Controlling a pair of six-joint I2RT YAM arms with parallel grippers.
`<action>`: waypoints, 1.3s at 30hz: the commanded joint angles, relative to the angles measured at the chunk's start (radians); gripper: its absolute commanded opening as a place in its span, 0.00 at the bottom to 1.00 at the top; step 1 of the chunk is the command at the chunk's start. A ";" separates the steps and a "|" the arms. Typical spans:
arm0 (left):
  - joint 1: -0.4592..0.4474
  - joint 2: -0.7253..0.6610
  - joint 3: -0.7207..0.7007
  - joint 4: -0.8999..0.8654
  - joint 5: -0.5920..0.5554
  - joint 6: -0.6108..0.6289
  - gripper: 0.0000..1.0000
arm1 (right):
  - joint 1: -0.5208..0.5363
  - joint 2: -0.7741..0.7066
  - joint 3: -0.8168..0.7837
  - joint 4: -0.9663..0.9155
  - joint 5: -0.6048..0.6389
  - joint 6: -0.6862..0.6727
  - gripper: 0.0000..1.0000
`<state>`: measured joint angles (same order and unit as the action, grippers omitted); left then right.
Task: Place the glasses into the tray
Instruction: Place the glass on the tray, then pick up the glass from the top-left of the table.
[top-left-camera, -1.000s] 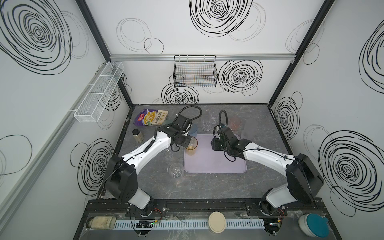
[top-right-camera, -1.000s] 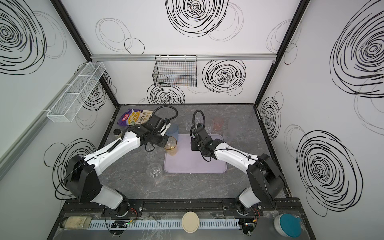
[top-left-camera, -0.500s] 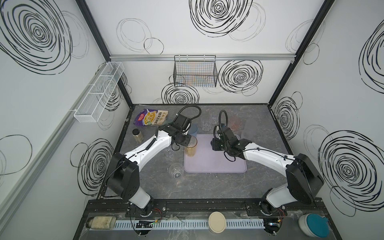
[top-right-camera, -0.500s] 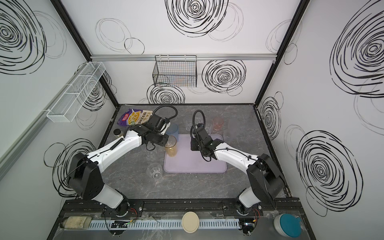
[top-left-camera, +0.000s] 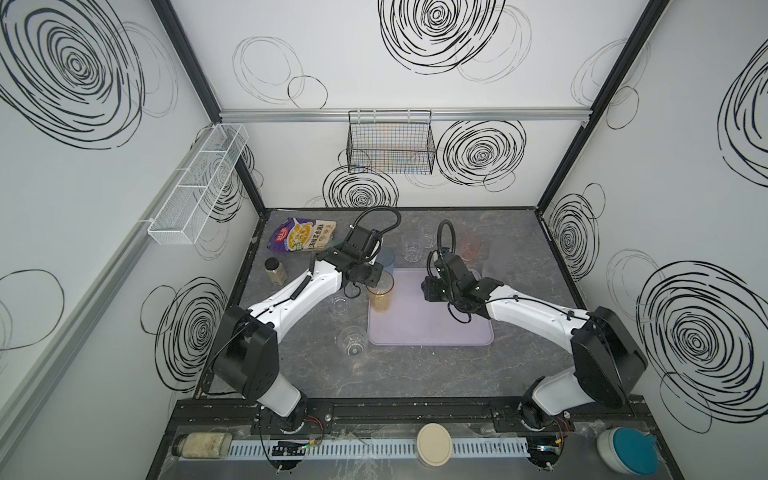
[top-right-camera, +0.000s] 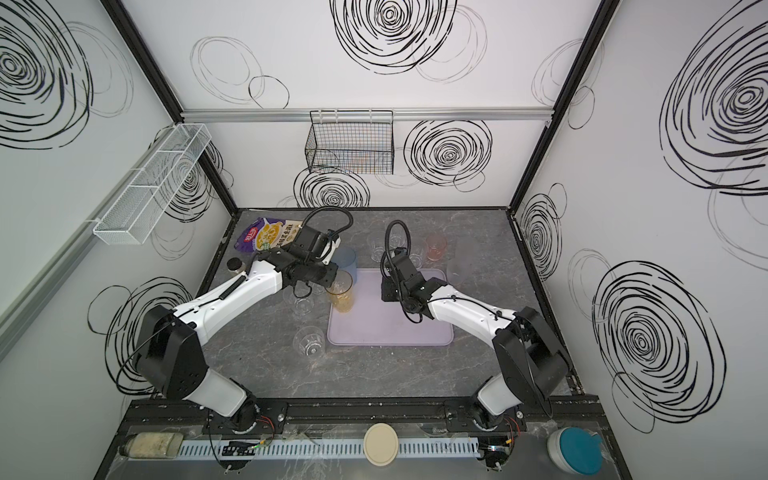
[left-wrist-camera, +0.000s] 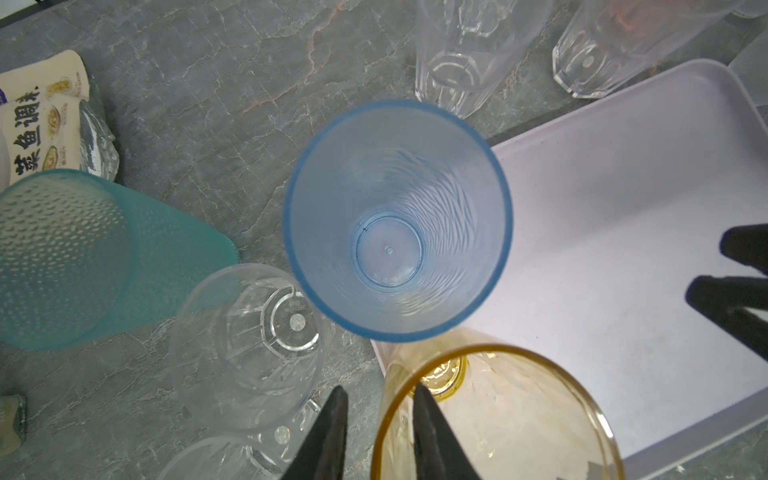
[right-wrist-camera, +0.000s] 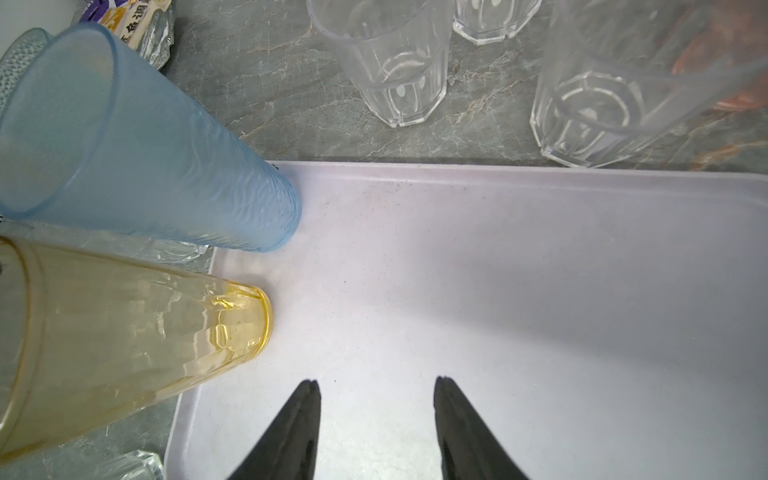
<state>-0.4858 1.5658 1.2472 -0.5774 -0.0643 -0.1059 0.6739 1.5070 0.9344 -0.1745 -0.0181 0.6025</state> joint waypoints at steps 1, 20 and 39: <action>0.010 -0.065 0.025 0.026 0.010 -0.011 0.38 | 0.002 -0.013 0.010 -0.010 0.018 0.001 0.50; 0.480 -0.106 -0.094 0.358 0.067 -0.242 0.71 | 0.005 0.104 0.104 -0.109 0.005 -0.060 0.57; 0.478 0.149 0.027 0.331 0.029 -0.153 0.61 | 0.025 0.108 0.069 -0.132 0.026 -0.090 0.65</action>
<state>-0.0055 1.6955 1.2743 -0.2668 0.0086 -0.2817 0.6930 1.6505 1.0168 -0.3046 -0.0109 0.5175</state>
